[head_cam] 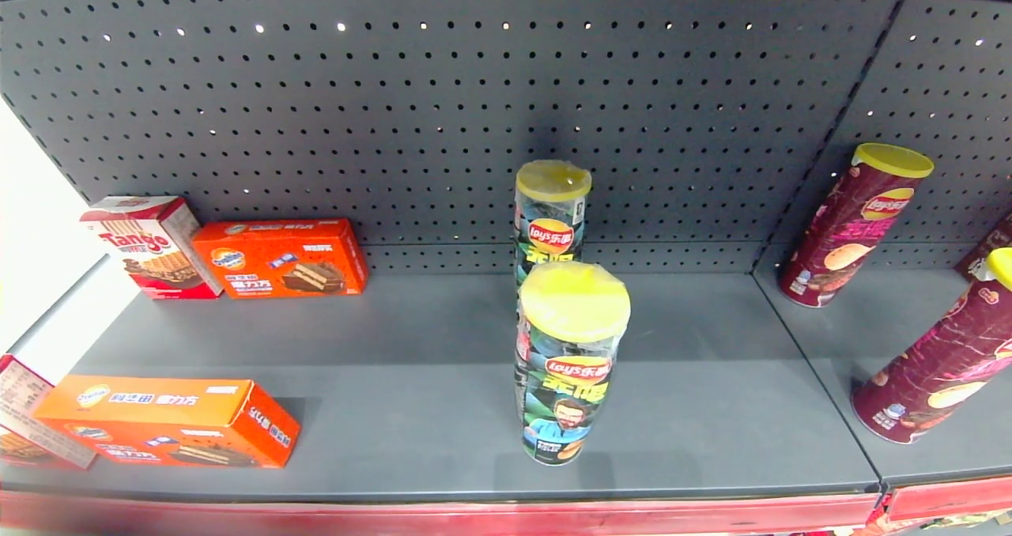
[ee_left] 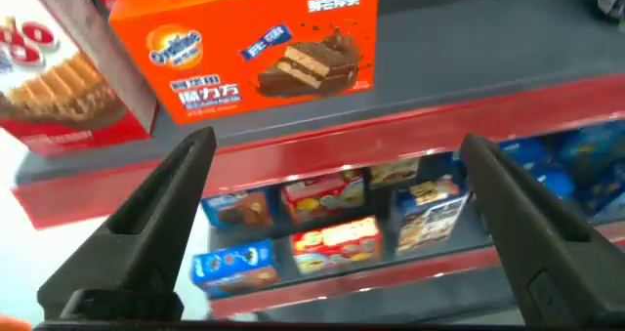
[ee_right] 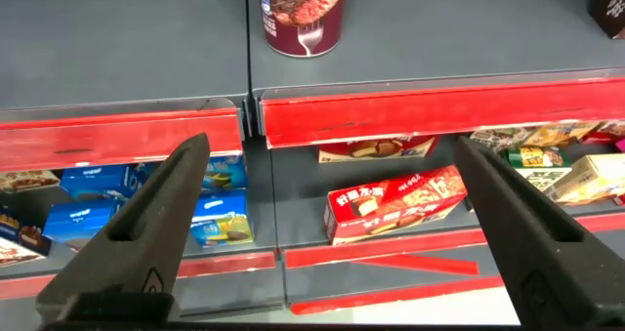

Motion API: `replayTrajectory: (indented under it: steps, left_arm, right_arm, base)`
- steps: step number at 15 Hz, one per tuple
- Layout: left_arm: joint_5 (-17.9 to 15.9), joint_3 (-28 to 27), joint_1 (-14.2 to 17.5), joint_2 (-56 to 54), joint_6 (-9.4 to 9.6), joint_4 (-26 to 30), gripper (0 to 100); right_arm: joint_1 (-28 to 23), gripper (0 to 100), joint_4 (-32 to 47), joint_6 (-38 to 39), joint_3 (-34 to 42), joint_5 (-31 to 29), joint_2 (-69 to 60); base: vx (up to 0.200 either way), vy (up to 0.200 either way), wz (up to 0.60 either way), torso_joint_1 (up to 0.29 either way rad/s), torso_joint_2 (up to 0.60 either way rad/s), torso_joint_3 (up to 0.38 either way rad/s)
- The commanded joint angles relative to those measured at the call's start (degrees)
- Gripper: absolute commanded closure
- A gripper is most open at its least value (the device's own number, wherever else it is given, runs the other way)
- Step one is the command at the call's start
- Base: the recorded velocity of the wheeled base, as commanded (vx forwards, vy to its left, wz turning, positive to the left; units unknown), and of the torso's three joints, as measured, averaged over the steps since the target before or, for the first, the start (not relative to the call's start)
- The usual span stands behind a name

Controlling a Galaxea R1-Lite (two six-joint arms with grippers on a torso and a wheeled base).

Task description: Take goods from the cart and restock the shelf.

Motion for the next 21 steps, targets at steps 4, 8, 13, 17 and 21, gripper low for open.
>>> replayTrajectory:
  steps: [4,8,13,17,21]
  left_arm:
    - [5.81,0.45,-0.01,0.11,8.71,-1.15,0]
    - [-1.93,1.86,-0.01,0.11,2.82,-1.24,0]
    - [7.21,2.04,-0.01,0.11,-5.09,-1.68,0]
    - [7.04,2.04,-0.10,0.11,-4.56,-1.68,0]
    - [8.53,2.04,0.08,0.11,0.10,-1.85,0]
  right_arm:
    - [0.00,0,0.00,-0.01,0.00,0.01,0.21]
    - [0.00,0,0.00,-0.01,0.00,0.01,0.21]
    - [0.00,0,0.00,-0.01,0.00,0.01,0.21]
    - [0.00,0,0.00,-0.01,0.00,0.01,0.21]
    - [0.00,0,0.00,-0.01,0.00,0.01,0.21]
  base:
    - [0.000,0.000,0.00,0.000,0.00,0.000]
    - [0.000,0.000,0.00,0.000,0.00,0.000]
    - [0.000,0.000,0.00,0.000,0.00,0.000]
    - [0.000,0.000,0.00,0.000,0.00,0.000]
    - [0.000,0.000,0.00,0.000,0.00,0.000]
